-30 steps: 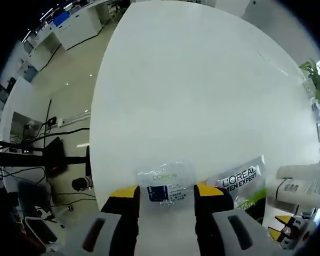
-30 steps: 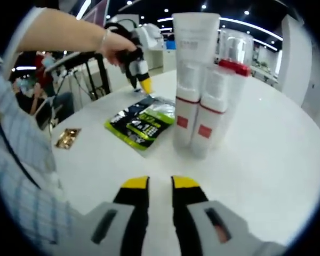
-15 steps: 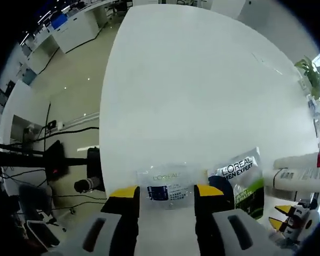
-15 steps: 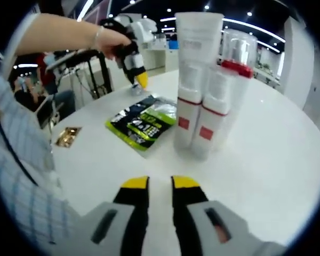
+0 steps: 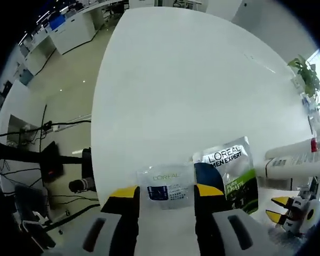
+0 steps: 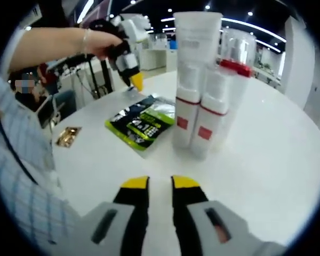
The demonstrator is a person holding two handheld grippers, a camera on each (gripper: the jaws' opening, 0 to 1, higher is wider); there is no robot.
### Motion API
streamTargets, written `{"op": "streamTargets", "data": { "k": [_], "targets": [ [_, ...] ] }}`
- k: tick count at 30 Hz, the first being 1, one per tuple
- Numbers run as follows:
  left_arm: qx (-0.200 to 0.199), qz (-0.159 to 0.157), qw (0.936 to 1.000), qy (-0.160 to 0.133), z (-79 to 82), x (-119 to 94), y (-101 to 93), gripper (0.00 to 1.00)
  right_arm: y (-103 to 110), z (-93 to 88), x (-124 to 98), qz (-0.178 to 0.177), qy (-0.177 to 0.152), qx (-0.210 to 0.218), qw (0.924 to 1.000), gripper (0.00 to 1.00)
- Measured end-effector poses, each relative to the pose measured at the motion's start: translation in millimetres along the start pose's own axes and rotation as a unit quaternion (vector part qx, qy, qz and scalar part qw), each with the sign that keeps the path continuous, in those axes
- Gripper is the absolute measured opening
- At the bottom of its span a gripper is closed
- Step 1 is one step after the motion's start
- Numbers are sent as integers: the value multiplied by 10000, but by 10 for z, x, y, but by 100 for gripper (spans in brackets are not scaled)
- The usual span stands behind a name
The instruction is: Arrange the skincare products in the storage area until every visible bottle or jar stands upright without overlapping.
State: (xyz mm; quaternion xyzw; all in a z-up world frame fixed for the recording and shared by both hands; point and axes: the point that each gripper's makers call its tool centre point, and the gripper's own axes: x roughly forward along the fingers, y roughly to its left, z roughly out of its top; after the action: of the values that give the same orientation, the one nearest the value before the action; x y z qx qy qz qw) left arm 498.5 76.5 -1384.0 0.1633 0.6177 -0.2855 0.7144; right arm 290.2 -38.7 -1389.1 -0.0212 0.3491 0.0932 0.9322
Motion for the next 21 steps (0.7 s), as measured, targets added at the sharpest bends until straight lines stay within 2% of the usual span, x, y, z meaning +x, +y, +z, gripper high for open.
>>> {"op": "streamTargets", "data": {
  "k": [7,16,21],
  "targets": [
    [-63,-15,9998,163,-55,61,-8,42,-24,-20,-6,-20,10,14,10000,14],
    [-242,-15,9994,228,-67,140,6,42,-27,-51,-15,-22,68,-11,10000,14],
    [-361,32,9992,149,-50,163,15,42,-32,-54,-14,-27,91,-46,9999,14]
  ]
}}
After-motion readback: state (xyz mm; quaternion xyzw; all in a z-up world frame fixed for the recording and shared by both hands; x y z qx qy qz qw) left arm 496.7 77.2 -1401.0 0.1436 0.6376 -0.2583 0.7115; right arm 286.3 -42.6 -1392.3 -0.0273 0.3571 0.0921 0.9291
